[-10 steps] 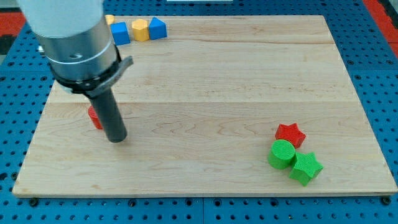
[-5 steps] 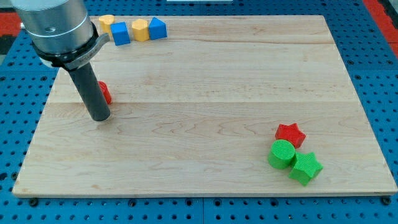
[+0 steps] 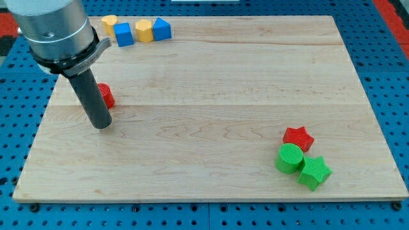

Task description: Move red circle closer to the blue cube

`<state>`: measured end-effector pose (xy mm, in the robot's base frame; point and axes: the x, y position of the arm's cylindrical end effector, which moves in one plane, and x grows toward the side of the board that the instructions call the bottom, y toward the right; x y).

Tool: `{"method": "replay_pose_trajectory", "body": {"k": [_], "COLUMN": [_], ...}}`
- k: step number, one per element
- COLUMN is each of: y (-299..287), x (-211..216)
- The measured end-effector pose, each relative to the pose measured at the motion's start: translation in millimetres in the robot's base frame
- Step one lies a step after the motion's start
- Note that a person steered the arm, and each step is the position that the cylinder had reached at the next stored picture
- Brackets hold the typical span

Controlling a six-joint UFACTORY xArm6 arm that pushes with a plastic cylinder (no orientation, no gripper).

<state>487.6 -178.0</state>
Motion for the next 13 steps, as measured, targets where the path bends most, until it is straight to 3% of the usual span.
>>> {"method": "replay_pose_trajectory", "body": {"k": [7, 8, 10, 12, 13], "y": [0.0, 0.0, 3.2, -17.9, -20.9], "x": [20.2, 11.5, -57.7, -64.7, -93.6]}}
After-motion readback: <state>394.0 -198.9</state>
